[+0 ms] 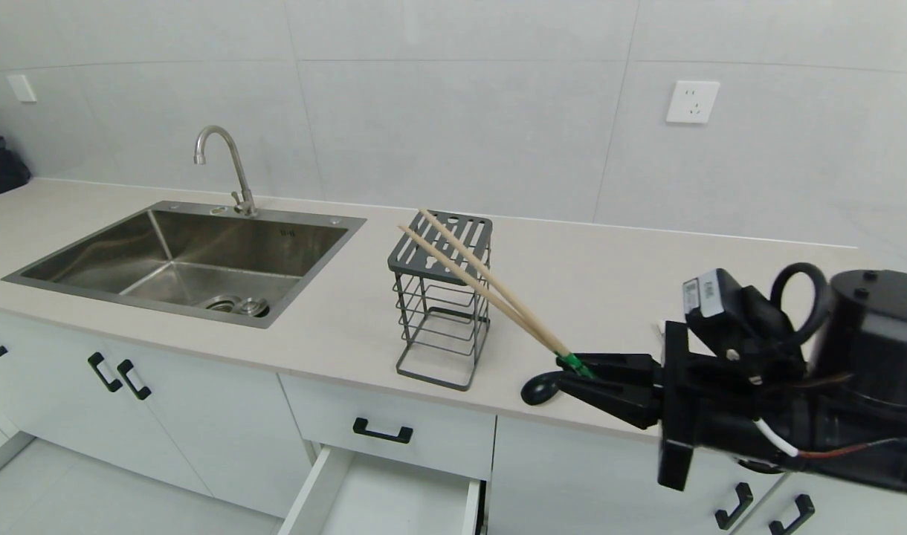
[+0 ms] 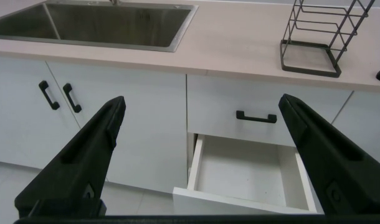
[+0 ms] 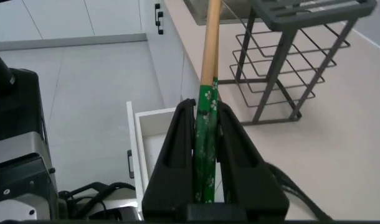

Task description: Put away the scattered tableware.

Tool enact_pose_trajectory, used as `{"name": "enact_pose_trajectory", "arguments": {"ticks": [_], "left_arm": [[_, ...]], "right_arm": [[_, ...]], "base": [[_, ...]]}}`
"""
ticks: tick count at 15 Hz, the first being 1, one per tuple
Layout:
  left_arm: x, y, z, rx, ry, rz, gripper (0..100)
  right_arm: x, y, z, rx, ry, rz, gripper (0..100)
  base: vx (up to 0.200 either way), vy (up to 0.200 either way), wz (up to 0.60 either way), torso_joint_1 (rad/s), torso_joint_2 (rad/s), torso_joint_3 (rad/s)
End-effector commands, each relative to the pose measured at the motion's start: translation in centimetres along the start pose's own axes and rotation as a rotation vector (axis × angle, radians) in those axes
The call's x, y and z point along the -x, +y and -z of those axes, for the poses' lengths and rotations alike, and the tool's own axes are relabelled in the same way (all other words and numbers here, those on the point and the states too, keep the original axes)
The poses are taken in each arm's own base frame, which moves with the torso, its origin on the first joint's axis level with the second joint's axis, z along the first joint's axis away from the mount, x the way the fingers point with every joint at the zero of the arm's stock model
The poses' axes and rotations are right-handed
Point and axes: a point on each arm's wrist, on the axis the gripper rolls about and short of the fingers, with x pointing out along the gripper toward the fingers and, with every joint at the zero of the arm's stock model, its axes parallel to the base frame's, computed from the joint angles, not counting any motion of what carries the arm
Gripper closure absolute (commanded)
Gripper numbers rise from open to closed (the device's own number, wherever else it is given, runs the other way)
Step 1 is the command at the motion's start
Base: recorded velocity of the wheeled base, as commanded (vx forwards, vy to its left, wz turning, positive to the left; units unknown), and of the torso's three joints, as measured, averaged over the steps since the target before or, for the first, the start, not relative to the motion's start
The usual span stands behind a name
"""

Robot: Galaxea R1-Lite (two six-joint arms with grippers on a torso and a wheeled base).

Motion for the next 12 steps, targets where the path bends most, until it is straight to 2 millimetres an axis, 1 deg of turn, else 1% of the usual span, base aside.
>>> {"name": "enact_pose_trajectory", "arguments": {"ticks": [1,2,3,6,7,8,9,10,11,12], "left_arm": [[0.0,0.0,0.0,0.000,0.002,0.000,0],[0.0,0.0,0.0,0.000,0.000,0.000,0],[0.0,0.0,0.0,0.000,0.002,0.000,0],[0.0,0.0,0.0,0.000,0.000,0.000,0],[0.0,0.0,0.0,0.000,0.002,0.000,0],[0.0,0.0,0.0,0.000,0.002,0.000,0],[0.0,0.0,0.0,0.000,0.002,0.000,0],[0.0,0.0,0.0,0.000,0.002,0.000,0],[0.0,0.0,0.0,0.000,0.002,0.000,0],[0.0,0.0,0.0,0.000,0.002,0.000,0]], "right_arm": [[-4.4,1.1,-0.5,0.014,0.019,-0.057,100],[-5.5,1.7,-0.2,0.015,0.039,-0.055,100],[-6.1,1.9,0.3,0.012,0.063,-0.054,100],[-8.7,2.3,3.1,-0.005,0.166,-0.036,100],[-9.4,2.8,3.3,-0.002,0.172,-0.057,100],[-10.8,3.7,3.2,0.007,0.166,-0.072,100],[-12.1,3.6,3.5,0.010,0.179,-0.041,100],[-12.8,3.5,4.4,0.009,0.210,-0.012,100],[-13.2,3.6,4.8,0.008,0.229,0.007,100],[-13.7,4.1,6.1,0.004,0.281,0.047,100]], "base": [[0.000,0.000,0.00,0.000,0.00,0.000],[0.000,0.000,0.00,0.000,0.00,0.000],[0.000,0.000,0.00,0.000,0.00,0.000],[0.000,0.000,0.00,0.000,0.00,0.000],[0.000,0.000,0.00,0.000,0.00,0.000],[0.000,0.000,0.00,0.000,0.00,0.000],[0.000,0.000,0.00,0.000,0.00,0.000],[0.000,0.000,0.00,0.000,0.00,0.000],[0.000,0.000,0.00,0.000,0.00,0.000],[0.000,0.000,0.00,0.000,0.00,0.000]]}}
